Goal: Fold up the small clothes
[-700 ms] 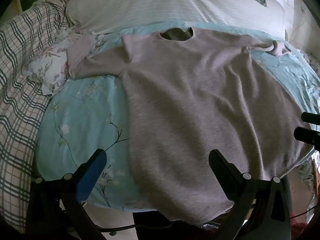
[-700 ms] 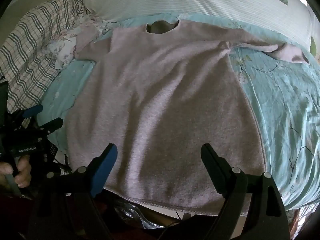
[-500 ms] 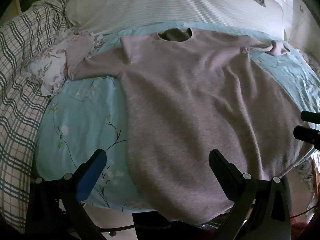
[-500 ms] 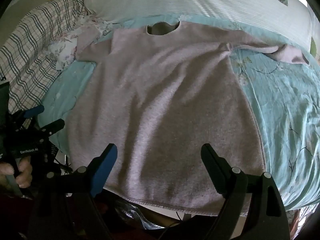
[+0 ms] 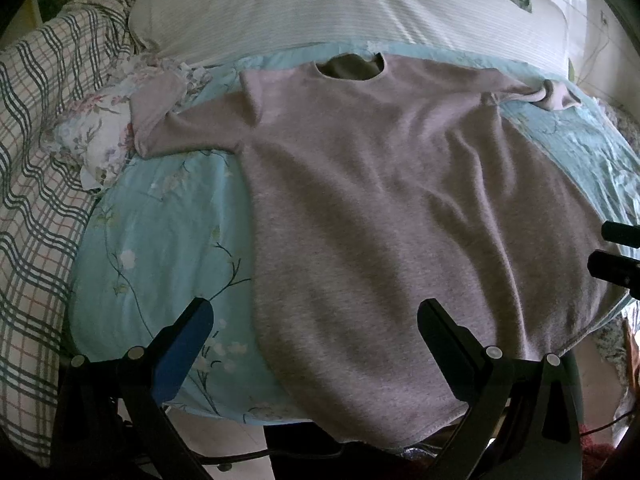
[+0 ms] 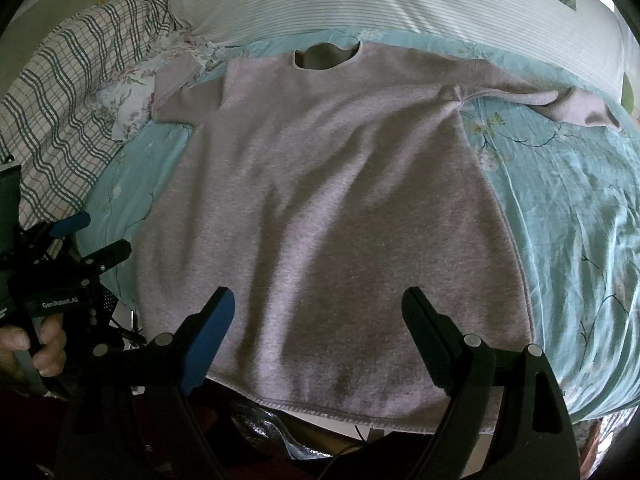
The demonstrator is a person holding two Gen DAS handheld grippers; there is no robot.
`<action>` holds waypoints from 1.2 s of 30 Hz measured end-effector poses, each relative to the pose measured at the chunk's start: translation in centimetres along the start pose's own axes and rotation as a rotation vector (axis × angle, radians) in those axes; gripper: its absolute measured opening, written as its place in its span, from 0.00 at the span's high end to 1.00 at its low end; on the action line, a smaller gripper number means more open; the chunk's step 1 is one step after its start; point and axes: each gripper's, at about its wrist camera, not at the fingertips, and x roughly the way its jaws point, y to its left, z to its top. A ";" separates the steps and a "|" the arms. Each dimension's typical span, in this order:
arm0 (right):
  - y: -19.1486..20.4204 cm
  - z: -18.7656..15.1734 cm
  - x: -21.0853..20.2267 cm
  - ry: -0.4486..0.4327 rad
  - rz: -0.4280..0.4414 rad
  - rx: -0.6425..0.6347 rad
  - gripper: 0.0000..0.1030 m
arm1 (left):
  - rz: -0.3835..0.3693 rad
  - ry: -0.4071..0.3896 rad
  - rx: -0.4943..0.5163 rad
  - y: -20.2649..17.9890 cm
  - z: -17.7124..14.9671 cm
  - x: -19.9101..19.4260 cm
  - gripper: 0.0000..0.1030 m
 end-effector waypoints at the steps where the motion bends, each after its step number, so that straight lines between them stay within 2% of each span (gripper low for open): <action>1: 0.0 0.0 0.0 0.000 0.000 0.001 0.17 | 0.000 0.001 0.000 0.1 0.0 0.1 0.01; 9: -0.3 0.5 0.2 0.000 0.005 0.015 0.17 | -0.002 0.030 0.000 -0.1 0.3 0.6 0.01; 16: -1.2 1.1 0.7 0.003 0.012 0.031 0.17 | -0.010 0.000 -0.002 -0.1 0.8 1.1 0.01; 20: -2.7 1.8 0.9 -0.017 0.008 0.058 0.17 | -0.024 0.016 -0.012 0.1 1.1 1.8 0.01; 28: -9.7 4.9 0.8 -0.096 -0.034 0.184 0.17 | -0.036 0.028 -0.010 -0.4 3.0 3.7 0.01; 36: -21.7 10.9 0.0 -0.212 -0.126 0.365 0.17 | -0.078 0.065 -0.007 -1.6 5.6 6.3 0.01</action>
